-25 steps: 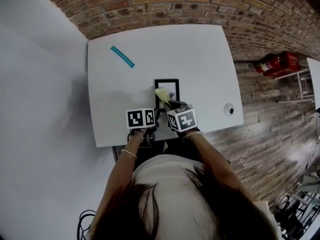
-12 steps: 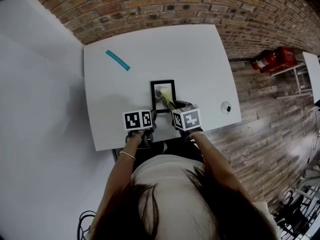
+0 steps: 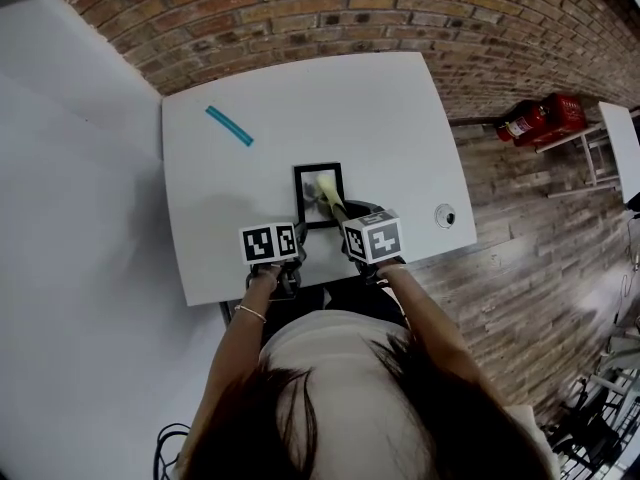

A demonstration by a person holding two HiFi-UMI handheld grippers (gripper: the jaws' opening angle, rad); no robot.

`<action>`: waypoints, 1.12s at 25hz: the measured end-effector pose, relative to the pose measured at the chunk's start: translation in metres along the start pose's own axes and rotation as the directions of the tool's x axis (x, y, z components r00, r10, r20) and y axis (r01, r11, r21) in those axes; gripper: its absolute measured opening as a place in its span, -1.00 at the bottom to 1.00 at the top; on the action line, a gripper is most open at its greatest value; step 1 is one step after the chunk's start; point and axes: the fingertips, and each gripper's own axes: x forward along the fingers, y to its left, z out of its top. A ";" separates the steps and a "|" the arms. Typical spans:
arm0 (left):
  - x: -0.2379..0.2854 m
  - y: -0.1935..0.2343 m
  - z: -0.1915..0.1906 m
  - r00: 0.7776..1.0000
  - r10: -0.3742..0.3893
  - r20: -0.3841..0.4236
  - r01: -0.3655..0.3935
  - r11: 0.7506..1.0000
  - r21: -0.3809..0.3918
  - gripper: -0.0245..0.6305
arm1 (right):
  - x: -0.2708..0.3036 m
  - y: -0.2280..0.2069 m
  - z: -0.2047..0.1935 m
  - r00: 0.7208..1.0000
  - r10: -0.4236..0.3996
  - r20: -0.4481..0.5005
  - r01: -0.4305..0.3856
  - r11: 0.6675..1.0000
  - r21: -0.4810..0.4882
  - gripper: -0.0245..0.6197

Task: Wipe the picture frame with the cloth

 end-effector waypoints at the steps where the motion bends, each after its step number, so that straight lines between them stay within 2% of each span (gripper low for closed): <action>1: 0.000 0.000 0.000 1.000 0.000 0.001 0.000 1.000 0.000 -0.59 | -0.002 -0.001 0.001 1.000 -0.001 0.007 0.001 1.000 0.001 -0.81; 9: 0.000 0.001 0.001 1.000 0.000 0.005 0.000 1.000 0.004 -0.59 | -0.025 -0.011 0.006 0.998 -0.019 0.057 0.018 1.000 0.024 -0.81; 17: -0.001 0.001 0.000 1.000 0.003 0.014 -0.003 1.000 0.000 -0.60 | -0.046 -0.031 0.004 0.993 -0.076 0.088 0.072 0.996 0.051 -0.81; 28: -0.001 0.001 -0.001 1.000 0.012 0.026 -0.012 1.000 -0.013 -0.59 | -0.046 -0.060 -0.021 0.983 -0.179 0.042 0.179 0.984 -0.010 -0.81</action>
